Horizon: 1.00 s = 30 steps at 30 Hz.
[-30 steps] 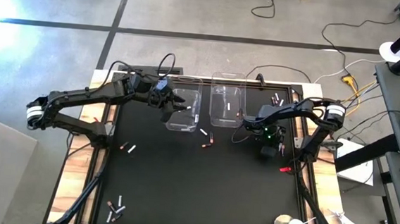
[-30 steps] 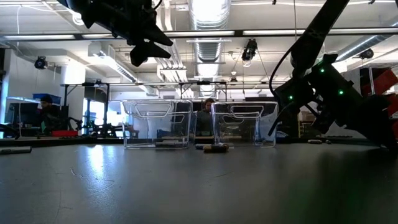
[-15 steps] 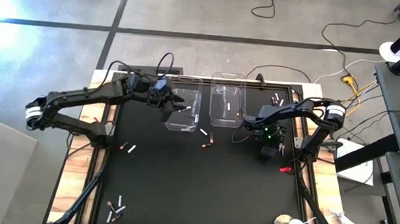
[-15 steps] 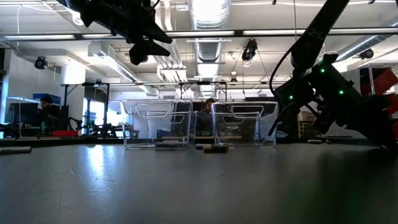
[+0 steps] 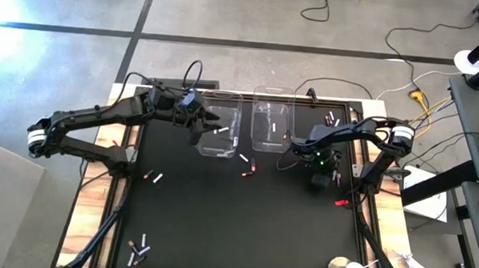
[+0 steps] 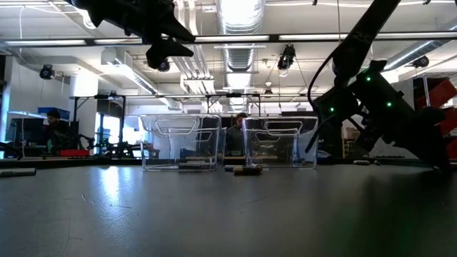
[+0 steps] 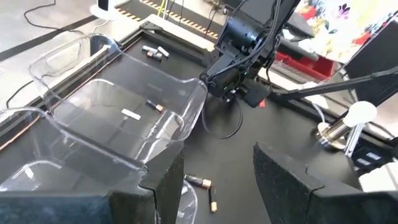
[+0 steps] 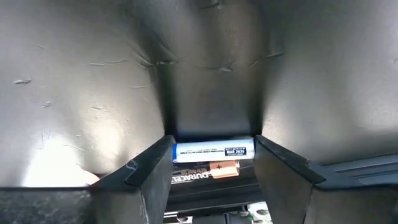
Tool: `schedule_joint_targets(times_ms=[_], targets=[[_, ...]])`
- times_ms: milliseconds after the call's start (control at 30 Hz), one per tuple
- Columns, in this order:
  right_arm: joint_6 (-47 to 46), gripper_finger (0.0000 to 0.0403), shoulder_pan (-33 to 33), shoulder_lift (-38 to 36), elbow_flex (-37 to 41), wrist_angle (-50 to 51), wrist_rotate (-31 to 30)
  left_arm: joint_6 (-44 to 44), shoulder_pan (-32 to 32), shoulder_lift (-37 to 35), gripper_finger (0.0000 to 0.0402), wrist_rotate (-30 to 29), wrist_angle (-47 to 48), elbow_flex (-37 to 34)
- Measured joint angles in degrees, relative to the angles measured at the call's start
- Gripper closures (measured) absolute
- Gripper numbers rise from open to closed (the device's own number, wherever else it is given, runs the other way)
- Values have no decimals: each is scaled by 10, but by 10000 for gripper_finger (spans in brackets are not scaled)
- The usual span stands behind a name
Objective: Sort batteries
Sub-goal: Put the white battery into the left transparent bin
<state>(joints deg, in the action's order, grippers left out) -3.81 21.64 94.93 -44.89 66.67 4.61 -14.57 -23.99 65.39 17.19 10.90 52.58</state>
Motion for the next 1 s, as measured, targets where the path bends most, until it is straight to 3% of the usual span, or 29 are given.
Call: schedule_joint_targets(times_ms=[233,467,667,800,1000], targets=[[-13,210,0,-30,-29,19,35,-10,0,-7,231,22,-34,15],[-47,206,-3,-86,-69,68,49,37,1,2,231,112,-31,61],[-72,213,-5,-138,-100,131,71,42,0,13,231,113,-29,89],[-109,208,-7,-176,-135,135,116,86,0,20,231,101,-28,102],[-181,214,-12,-207,-205,124,124,159,0,38,231,104,-28,101]])
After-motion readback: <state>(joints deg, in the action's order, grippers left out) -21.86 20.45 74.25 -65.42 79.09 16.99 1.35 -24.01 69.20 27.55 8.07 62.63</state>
